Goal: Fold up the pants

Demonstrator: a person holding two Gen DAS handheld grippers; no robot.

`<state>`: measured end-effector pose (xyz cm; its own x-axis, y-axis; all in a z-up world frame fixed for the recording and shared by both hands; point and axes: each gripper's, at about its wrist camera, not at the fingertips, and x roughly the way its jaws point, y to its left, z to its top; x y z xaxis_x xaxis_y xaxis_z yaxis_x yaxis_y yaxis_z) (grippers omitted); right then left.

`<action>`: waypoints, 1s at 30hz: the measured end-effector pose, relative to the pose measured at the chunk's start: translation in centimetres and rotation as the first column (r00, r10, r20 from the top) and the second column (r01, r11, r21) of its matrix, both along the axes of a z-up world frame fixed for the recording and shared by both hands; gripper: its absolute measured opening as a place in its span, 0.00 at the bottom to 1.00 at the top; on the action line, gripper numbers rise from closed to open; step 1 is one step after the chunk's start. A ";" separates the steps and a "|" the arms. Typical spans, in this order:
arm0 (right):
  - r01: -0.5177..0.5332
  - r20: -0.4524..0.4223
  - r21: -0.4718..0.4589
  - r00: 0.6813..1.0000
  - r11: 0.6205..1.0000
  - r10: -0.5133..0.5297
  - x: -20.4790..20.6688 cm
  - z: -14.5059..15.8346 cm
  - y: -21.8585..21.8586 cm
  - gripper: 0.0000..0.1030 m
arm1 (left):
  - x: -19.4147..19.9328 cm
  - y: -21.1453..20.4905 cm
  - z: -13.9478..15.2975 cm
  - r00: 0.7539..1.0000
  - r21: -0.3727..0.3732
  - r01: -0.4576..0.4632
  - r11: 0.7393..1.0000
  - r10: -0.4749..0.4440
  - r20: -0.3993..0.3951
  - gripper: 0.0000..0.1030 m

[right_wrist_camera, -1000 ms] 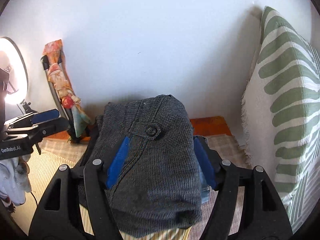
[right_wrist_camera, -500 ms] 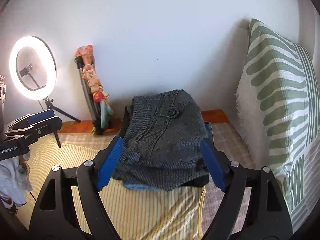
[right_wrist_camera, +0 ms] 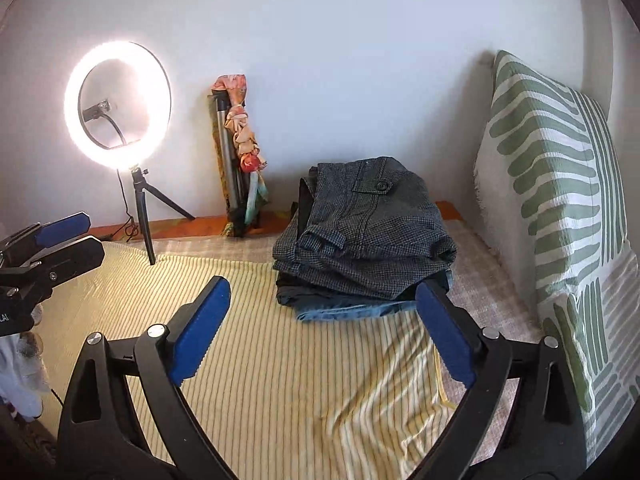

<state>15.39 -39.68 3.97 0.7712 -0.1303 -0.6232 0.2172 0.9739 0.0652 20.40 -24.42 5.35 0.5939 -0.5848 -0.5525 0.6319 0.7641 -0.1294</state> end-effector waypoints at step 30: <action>0.145 0.050 -0.085 0.989 0.986 -0.141 -4.1 -4.7 4.8 1.00 | -4.3 5.7 -6.8 0.994 0.083 -0.106 0.991 0.107 -0.014 0.78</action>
<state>11.30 -34.92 -0.75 0.7670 -0.2941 -0.5703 0.3535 0.9354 -0.0070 16.09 -18.74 -1.46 0.6394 -0.4712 -0.6075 0.5446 0.8354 -0.0747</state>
